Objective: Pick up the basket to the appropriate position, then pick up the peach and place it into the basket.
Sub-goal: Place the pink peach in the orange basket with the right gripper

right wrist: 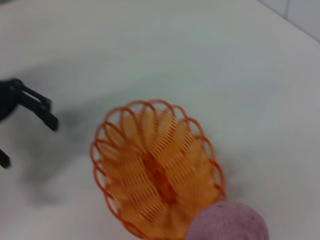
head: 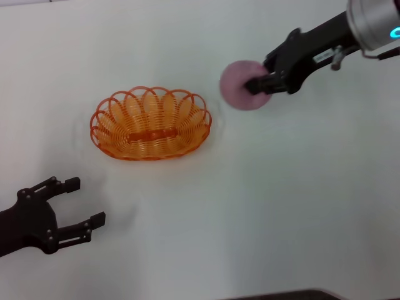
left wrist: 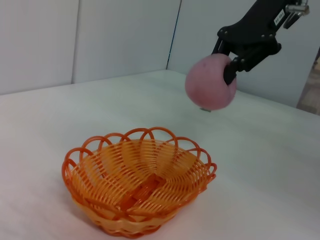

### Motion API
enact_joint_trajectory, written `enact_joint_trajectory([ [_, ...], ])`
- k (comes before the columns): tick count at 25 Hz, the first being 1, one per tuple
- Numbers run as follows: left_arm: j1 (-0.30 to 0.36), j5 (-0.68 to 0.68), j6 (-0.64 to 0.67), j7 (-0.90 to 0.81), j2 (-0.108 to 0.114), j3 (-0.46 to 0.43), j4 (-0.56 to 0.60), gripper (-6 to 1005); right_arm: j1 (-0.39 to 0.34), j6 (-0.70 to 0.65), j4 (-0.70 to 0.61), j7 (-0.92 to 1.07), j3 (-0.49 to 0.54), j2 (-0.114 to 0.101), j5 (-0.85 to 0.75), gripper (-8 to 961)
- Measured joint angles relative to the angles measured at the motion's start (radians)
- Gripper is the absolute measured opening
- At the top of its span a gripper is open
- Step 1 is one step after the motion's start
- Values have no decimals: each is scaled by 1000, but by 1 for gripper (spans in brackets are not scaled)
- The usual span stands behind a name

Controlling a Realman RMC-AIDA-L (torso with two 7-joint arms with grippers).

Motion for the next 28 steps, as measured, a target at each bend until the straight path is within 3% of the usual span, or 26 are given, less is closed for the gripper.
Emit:
enact_joint_trajectory([
  [16,-4,0,0,0,0,-3,-1,888,44,265,221,-22,-246,6,220,218],
  [28,-5,-1,0,-15,2,-3,0,888,88,433,407,-83,-319,7,290,216],
])
